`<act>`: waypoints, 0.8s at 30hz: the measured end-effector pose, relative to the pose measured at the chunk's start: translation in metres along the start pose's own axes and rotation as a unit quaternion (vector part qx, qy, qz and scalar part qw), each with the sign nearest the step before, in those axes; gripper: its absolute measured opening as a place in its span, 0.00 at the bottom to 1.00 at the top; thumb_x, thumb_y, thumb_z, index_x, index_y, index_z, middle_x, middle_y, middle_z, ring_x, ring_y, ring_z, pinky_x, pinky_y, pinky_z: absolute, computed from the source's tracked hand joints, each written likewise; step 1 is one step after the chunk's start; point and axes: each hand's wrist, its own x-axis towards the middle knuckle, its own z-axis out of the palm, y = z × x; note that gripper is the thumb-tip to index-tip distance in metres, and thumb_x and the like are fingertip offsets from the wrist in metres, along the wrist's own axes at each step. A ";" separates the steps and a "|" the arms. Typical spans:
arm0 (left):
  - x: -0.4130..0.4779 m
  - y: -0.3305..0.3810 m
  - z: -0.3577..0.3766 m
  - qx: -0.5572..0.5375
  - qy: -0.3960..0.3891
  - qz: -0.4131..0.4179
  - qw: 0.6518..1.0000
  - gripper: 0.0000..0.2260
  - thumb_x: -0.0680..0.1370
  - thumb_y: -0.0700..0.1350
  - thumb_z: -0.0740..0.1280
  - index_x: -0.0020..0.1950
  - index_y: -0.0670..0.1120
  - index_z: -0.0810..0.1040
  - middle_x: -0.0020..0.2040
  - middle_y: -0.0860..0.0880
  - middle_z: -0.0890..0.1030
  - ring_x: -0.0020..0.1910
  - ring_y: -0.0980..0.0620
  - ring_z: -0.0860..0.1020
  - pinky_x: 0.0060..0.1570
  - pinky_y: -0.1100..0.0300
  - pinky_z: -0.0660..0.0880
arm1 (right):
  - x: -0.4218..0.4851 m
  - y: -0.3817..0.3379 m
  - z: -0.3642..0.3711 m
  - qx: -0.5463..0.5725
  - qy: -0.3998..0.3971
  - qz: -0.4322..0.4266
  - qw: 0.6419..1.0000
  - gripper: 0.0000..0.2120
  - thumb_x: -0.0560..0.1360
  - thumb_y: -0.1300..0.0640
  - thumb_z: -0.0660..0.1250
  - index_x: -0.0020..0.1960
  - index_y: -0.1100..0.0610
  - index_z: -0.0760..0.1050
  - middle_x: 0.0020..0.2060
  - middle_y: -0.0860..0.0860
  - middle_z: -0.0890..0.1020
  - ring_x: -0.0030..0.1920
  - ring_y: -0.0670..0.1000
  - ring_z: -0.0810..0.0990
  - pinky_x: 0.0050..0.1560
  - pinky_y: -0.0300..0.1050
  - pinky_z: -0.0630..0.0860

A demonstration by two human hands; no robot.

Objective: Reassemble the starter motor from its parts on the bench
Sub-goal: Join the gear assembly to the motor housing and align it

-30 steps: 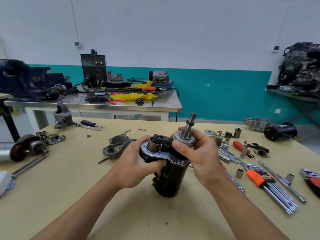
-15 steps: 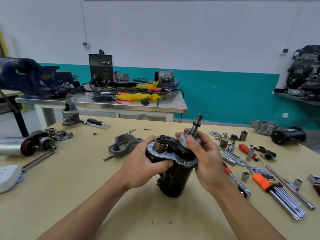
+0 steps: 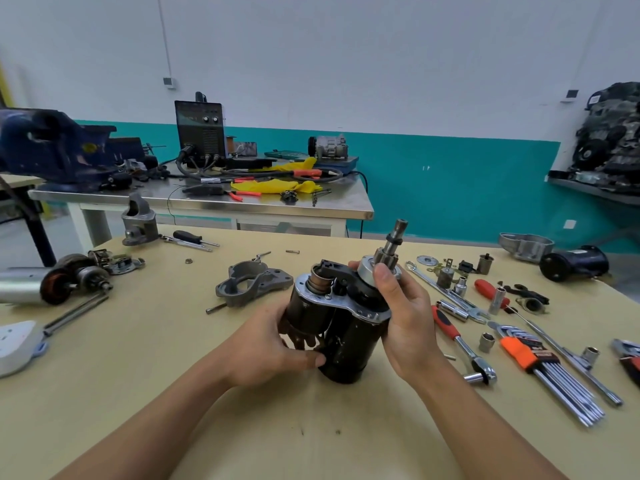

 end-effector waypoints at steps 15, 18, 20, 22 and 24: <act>-0.002 -0.003 0.010 -0.046 -0.006 -0.008 0.999 0.15 0.69 0.39 0.74 0.49 0.57 0.80 0.44 0.49 0.84 0.44 0.53 0.81 0.47 0.59 0.78 | 0.000 0.000 -0.001 -0.006 -0.008 0.001 1.000 0.27 0.59 0.29 0.76 0.47 0.48 0.85 0.49 0.56 0.85 0.56 0.59 0.82 0.66 0.63 0.73; -0.001 -0.003 0.009 -0.076 -0.030 -0.007 0.997 0.18 0.70 0.34 0.73 0.46 0.59 0.82 0.42 0.54 0.84 0.44 0.59 0.81 0.49 0.64 0.76 | 0.001 0.001 -0.002 -0.011 -0.013 0.003 1.000 0.26 0.60 0.29 0.75 0.47 0.47 0.85 0.50 0.56 0.85 0.57 0.59 0.81 0.66 0.64 0.72; -0.001 -0.005 0.008 -0.102 -0.042 -0.016 0.994 0.17 0.70 0.33 0.73 0.47 0.56 0.83 0.43 0.54 0.84 0.44 0.57 0.81 0.48 0.65 0.76 | 0.001 0.002 -0.003 -0.014 -0.017 0.007 1.000 0.25 0.60 0.29 0.75 0.46 0.46 0.85 0.48 0.53 0.85 0.55 0.57 0.82 0.66 0.62 0.73; 0.000 -0.008 0.006 -0.125 -0.047 -0.031 0.990 0.16 0.69 0.32 0.73 0.49 0.52 0.83 0.43 0.52 0.84 0.45 0.55 0.81 0.49 0.63 0.76 | 0.001 0.005 -0.004 -0.012 -0.022 0.012 1.000 0.25 0.59 0.28 0.75 0.47 0.45 0.84 0.47 0.50 0.85 0.54 0.54 0.82 0.65 0.59 0.73; 0.002 -0.012 0.003 -0.143 -0.051 -0.047 0.987 0.17 0.69 0.31 0.73 0.55 0.45 0.82 0.45 0.48 0.84 0.46 0.52 0.81 0.50 0.59 0.77 | -0.001 0.011 -0.003 -0.030 -0.027 0.013 0.999 0.27 0.59 0.29 0.75 0.52 0.44 0.83 0.53 0.49 0.85 0.60 0.53 0.81 0.67 0.59 0.71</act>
